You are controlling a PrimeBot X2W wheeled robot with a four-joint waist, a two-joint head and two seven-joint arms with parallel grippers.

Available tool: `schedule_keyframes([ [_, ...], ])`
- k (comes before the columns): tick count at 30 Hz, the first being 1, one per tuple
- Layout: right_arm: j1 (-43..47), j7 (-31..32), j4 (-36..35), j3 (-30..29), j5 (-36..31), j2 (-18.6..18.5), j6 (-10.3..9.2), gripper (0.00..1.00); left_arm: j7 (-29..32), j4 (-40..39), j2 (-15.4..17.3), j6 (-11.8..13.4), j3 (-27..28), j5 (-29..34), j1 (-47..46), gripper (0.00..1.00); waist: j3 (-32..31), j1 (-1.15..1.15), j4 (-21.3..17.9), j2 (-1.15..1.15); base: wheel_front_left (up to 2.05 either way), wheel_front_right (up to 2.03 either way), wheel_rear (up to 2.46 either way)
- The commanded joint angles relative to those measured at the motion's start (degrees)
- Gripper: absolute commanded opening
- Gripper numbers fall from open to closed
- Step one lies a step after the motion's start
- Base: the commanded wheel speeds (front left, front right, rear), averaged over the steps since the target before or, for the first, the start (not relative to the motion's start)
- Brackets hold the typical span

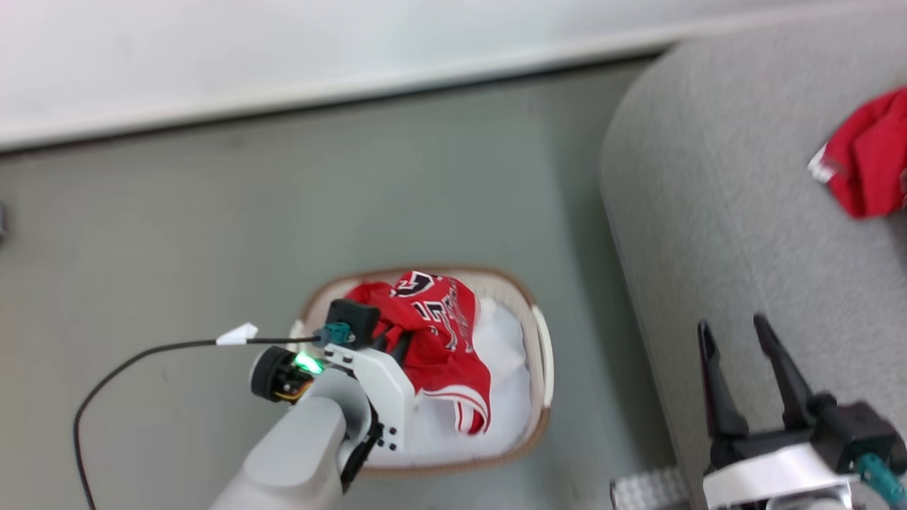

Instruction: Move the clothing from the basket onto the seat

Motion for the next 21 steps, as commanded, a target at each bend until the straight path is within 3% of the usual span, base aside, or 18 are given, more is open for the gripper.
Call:
schedule_keyframes([
  [1, 2.9, 0.1, 0.7, -0.4, -0.7, -0.1, 0.03, 1.0, -0.4, -1.7, 0.1, 0.5, -0.6, -1.4, 1.8, 0.0, -11.9, 0.01, 2.8, 0.0, 0.0, 0.0, 0.0],
  [11, 9.3, 0.1, 1.5, -1.0, -1.0, -0.1, 0.03, 1.0, 1.1, -10.7, 0.2, 1.4, -2.4, -3.2, 3.9, 0.0, -21.0, 0.01, 3.6, 0.0, 0.0, 0.0, 0.0],
  [21, 11.5, 0.1, -1.9, 1.6, -5.9, -0.1, 0.03, 1.0, 6.8, -28.4, 3.7, 2.0, -2.5, -4.7, 6.0, 0.0, -23.6, 0.01, 3.6, 0.0, 0.0, 0.0, 0.0],
])
